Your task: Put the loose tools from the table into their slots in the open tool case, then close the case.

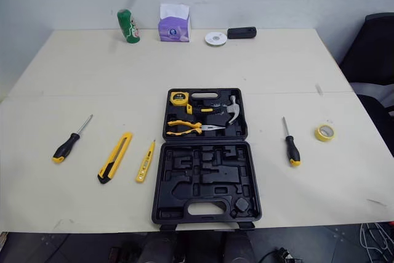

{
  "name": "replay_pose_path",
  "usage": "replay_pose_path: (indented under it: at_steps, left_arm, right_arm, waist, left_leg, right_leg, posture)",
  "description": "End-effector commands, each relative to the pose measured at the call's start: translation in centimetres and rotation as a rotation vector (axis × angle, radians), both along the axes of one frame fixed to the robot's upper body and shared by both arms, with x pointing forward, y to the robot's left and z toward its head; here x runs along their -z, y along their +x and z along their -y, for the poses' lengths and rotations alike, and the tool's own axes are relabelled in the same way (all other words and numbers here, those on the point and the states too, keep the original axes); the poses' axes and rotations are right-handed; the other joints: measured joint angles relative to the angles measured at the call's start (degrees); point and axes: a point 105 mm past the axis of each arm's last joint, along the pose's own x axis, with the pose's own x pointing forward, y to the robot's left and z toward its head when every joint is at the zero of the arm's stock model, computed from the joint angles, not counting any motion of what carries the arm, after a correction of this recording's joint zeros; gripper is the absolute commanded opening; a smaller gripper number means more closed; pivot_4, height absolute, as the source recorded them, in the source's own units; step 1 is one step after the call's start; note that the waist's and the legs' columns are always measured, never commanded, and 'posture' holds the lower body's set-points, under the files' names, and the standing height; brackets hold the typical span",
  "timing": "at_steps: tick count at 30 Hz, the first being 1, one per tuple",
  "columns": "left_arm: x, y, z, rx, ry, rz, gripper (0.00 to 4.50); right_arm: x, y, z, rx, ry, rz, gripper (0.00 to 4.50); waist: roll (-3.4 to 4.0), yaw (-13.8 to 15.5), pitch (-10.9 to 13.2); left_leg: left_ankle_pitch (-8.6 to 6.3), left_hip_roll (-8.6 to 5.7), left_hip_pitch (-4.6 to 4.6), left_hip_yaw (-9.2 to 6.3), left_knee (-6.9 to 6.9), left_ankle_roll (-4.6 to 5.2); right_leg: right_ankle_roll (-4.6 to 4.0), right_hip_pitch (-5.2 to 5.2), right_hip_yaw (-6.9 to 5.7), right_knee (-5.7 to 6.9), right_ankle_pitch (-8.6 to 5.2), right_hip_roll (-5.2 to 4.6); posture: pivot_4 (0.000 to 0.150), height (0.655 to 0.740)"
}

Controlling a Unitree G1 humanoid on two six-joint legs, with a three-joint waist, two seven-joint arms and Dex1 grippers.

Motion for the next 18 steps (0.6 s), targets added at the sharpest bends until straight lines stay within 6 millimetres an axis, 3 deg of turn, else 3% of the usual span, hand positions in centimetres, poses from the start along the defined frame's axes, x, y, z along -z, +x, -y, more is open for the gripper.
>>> replay_pose_path:
  at_steps: [1,8,15,18]
  left_arm:
    - [-1.7,1.1,0.7,0.072,0.008,0.079,4.45]
    - [-1.9,3.2,2.7,0.201,0.017,0.052,4.45]
    - [-2.9,5.8,5.5,0.318,-0.063,0.012,4.45]
    - [-3.0,6.7,7.7,0.391,-0.171,-0.057,4.45]
  right_arm:
    - [-1.2,1.5,-1.6,-0.089,0.002,0.039,4.44]
    - [-1.6,5.0,-5.0,-0.198,0.08,0.067,4.44]
    - [-4.3,7.6,-11.6,-0.493,0.166,0.19,4.44]
    - [-5.5,8.3,-14.5,-0.644,0.203,0.227,4.44]
  waist:
    - [0.0,0.0,0.0]
    - [-0.01,0.2,0.0]
    - [0.01,0.2,0.0]
    - [0.01,0.2,0.0]
  left_leg:
    - [0.01,0.0,-0.01,0.02,0.0,-0.02]
    - [0.03,0.0,-0.03,0.04,0.05,-0.06]
    - [0.03,0.0,-0.1,0.06,0.07,-0.05]
    - [0.03,0.0,-0.12,0.06,0.09,-0.05]
  right_leg:
    - [0.0,-0.01,0.0,0.0,0.0,0.0]
    - [0.0,-0.01,0.01,0.01,0.0,-0.01]
    - [0.01,-0.06,0.02,0.03,0.01,0.0]
    - [0.01,-0.06,0.02,0.05,0.01,0.02]
  posture:
    - [0.15,0.74]
    - [0.15,0.74]
    - [0.15,0.74]
    - [0.15,0.74]
